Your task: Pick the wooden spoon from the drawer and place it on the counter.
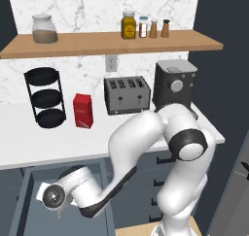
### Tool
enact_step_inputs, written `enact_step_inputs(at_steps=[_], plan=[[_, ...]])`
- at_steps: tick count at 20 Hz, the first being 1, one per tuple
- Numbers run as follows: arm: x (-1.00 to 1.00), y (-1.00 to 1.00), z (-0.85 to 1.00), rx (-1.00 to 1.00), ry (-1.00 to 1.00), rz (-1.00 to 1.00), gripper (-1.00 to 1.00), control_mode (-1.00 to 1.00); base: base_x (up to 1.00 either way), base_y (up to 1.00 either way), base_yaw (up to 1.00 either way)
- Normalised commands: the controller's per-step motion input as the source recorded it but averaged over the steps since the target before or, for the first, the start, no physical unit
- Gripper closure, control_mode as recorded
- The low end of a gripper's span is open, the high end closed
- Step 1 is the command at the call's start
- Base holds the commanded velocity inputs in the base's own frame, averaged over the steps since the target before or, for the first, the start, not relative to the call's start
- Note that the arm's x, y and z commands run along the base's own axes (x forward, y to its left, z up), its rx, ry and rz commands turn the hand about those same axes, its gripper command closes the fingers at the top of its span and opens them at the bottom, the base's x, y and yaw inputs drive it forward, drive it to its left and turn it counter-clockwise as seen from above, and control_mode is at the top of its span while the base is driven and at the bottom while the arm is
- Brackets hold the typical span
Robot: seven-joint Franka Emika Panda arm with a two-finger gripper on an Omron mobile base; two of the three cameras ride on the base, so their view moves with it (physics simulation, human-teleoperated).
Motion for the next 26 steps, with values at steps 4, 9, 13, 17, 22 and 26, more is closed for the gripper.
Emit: enact_step_inputs(at_steps=[4,9,13,17,22,26], plan=[[0.64,0.0,1.0,0.0,-0.06,-0.12,1.0,-1.0,0.0,0.0,0.0],[0.87,0.0,1.0,0.0,0.12,-0.16,1.0,-1.0,0.0,0.0,0.0],[0.97,-0.16,0.78,0.04,0.32,-0.1,1.0,-1.0,0.0,0.0,0.0],[0.32,-0.27,-0.06,0.1,0.17,0.01,1.0,-1.0,0.0,0.0,0.0],[0.21,0.0,-0.25,0.0,0.04,0.0,1.0,-1.0,0.0,0.0,0.0],[0.35,0.0,-0.37,0.0,0.0,0.0,1.0,-1.0,0.0,0.0,0.0]])
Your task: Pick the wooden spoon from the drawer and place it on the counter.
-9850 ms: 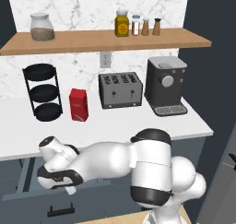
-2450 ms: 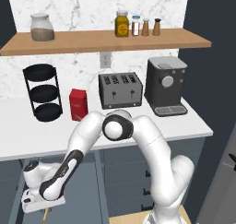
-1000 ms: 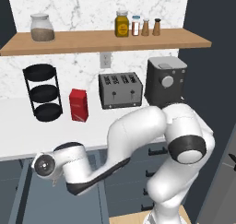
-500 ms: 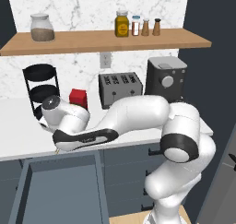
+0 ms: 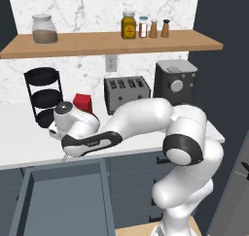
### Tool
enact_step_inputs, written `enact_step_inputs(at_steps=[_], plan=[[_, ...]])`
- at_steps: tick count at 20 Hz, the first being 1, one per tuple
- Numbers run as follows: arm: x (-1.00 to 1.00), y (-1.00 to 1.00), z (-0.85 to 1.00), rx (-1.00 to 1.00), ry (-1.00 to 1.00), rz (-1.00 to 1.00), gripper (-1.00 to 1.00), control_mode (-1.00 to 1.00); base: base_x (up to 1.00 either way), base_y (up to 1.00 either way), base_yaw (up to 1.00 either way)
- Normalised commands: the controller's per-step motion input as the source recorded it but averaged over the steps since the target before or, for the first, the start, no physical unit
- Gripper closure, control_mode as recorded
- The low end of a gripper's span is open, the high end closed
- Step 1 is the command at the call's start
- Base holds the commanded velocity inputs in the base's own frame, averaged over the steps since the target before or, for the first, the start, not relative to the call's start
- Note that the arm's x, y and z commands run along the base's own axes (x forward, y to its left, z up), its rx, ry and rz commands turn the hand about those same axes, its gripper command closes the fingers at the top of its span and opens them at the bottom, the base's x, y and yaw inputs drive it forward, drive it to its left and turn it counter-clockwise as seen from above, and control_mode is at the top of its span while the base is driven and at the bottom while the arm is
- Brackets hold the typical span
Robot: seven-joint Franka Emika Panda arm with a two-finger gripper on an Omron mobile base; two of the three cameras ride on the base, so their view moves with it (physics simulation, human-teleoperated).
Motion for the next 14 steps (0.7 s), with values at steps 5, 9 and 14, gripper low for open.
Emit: enact_step_inputs(at_steps=[5,9,14], plan=[[0.76,0.1,-0.04,0.0,0.0,-0.02,1.0,-1.0,0.0,0.0,0.0],[0.95,0.36,-0.07,0.0,0.0,-0.08,1.0,-1.0,0.0,0.0,0.0],[0.45,0.29,-0.22,-0.02,0.0,-0.08,-1.0,-1.0,0.0,0.0,0.0]])
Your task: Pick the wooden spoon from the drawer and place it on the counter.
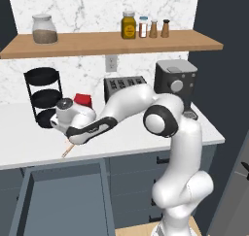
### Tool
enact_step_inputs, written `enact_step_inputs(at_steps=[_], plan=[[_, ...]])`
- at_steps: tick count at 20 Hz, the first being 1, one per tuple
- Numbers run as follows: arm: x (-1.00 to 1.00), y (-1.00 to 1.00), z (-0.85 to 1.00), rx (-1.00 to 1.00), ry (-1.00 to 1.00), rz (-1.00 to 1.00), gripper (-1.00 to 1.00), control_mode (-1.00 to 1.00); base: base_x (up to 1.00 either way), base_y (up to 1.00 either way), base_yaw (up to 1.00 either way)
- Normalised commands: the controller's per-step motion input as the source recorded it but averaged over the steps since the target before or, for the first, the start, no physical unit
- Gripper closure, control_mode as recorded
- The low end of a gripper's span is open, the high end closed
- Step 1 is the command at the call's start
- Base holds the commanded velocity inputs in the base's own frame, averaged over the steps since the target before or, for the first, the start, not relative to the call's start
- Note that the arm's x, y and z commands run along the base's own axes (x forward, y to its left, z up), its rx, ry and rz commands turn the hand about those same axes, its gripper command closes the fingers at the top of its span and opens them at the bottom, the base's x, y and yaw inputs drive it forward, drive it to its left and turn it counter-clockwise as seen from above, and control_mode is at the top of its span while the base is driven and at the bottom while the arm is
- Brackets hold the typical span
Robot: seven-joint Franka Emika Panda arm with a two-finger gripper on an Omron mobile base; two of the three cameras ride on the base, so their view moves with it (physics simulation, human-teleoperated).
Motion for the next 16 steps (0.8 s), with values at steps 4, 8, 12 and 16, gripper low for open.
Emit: enact_step_inputs(at_steps=[4,8,12,16], plan=[[0.0,0.0,-0.09,-0.01,-0.01,-0.13,-1.0,-1.0,0.0,0.0,0.0],[-0.44,-0.26,0.87,0.11,-0.22,-0.18,-1.0,-1.0,0.0,0.0,0.0],[-1.0,-0.92,0.85,0.17,-0.25,-0.18,-1.0,-1.0,0.0,0.0,0.0],[-1.0,-1.0,0.3,0.15,-0.24,-0.03,-1.0,-1.0,0.0,0.0,0.0]])
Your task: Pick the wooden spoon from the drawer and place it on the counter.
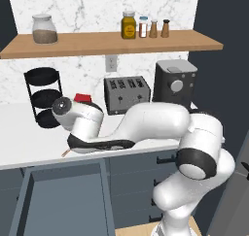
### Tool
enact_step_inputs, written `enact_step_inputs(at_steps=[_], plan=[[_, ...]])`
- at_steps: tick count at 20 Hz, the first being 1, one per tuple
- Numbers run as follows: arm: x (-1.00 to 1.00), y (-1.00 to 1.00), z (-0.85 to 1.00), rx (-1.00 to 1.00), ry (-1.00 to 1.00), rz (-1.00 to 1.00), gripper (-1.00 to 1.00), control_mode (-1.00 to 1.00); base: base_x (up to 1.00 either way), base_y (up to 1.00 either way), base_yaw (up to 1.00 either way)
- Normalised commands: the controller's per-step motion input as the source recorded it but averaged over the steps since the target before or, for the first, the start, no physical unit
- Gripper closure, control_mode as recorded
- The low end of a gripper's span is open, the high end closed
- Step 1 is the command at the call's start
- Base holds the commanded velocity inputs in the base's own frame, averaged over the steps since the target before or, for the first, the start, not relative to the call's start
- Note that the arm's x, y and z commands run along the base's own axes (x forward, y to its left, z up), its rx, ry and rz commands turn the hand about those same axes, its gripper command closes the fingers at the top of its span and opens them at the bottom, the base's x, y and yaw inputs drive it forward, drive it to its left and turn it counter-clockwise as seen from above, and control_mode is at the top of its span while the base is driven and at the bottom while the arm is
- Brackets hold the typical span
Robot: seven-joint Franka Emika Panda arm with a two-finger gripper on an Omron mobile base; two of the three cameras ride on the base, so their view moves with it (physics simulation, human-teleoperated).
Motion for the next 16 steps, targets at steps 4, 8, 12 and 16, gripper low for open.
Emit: enact_step_inputs(at_steps=[4,8,12,16], plan=[[-1.0,-1.0,0.55,0.22,-0.24,0.0,-1.0,-1.0,0.0,0.0,0.0],[-1.0,-1.0,0.48,0.32,-0.25,0.0,-1.0,-1.0,0.0,0.0,0.0],[-0.79,-1.0,0.52,0.41,-0.19,-0.03,-1.0,-1.0,0.0,0.0,0.0],[-0.46,-1.0,0.51,0.45,-0.27,-0.02,-1.0,-1.0,0.0,0.0,0.0]])
